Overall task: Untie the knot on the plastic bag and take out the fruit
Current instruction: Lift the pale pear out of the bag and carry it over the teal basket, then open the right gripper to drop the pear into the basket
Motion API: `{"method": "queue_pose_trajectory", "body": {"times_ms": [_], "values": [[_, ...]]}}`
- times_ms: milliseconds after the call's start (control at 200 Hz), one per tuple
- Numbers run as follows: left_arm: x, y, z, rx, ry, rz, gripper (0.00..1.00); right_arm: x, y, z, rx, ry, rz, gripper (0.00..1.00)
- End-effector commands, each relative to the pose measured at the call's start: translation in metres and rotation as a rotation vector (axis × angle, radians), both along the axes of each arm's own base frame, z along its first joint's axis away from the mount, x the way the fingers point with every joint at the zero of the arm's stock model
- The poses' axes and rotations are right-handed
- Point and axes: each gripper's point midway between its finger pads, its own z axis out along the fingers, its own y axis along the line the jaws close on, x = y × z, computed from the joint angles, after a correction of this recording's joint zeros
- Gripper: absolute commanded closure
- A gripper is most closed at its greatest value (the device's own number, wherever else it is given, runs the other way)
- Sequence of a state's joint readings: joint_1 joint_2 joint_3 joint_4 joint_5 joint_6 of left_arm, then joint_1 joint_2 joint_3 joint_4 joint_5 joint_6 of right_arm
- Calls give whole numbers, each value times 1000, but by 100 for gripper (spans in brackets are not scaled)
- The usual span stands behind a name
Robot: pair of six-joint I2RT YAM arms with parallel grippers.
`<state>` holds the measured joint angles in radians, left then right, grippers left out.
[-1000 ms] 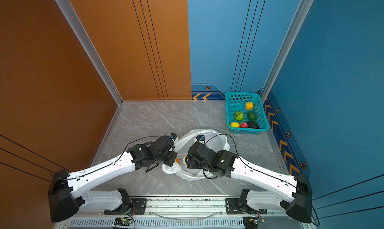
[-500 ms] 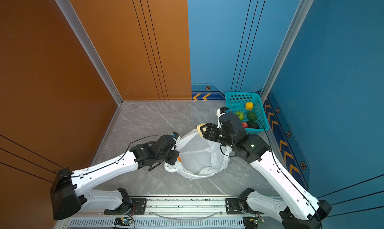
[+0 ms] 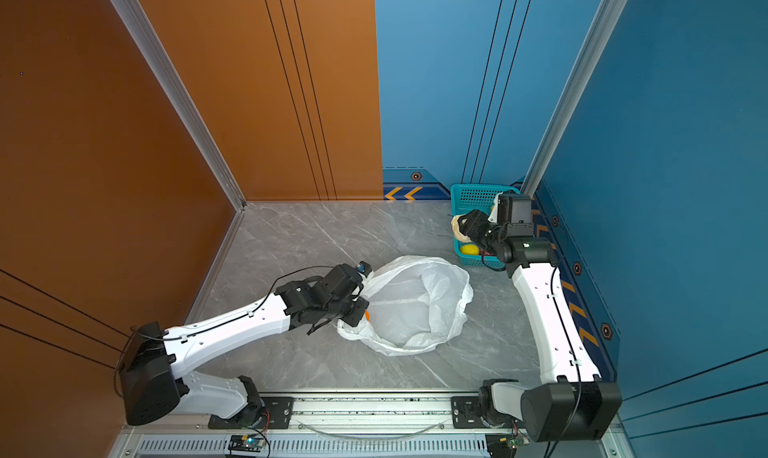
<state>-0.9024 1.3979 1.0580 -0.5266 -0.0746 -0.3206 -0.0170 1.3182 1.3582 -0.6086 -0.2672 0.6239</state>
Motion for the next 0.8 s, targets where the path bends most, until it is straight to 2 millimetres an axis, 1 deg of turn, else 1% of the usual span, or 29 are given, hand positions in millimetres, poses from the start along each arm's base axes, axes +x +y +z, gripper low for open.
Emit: {"method": "queue_pose_trajectory", "body": {"times_ms": [0, 20, 155, 300, 386, 521, 661, 796], "values": [[1, -14, 10, -23, -7, -62, 100, 34, -22, -1, -19, -51, -30, 51], [1, -15, 10, -23, -7, -66, 100, 38, -25, -3, -22, -49, -38, 51], [1, -20, 7, -24, 7, -86, 100, 75, -51, -38, -63, 2, -98, 51], [1, -24, 5, -22, 15, -104, 100, 111, -62, -74, -89, 64, -112, 51], [1, -25, 5, -20, 12, -112, 100, 125, -67, -95, -107, 107, -117, 50], [3, -27, 9, -24, 3, -114, 100, 134, -72, -126, -122, 167, -130, 47], [4, -29, 11, -38, 3, -108, 100, 135, -77, -140, -169, 204, -138, 40], [3, -27, 12, -40, -1, -97, 100, 134, -79, -154, -189, 249, -130, 32]]}}
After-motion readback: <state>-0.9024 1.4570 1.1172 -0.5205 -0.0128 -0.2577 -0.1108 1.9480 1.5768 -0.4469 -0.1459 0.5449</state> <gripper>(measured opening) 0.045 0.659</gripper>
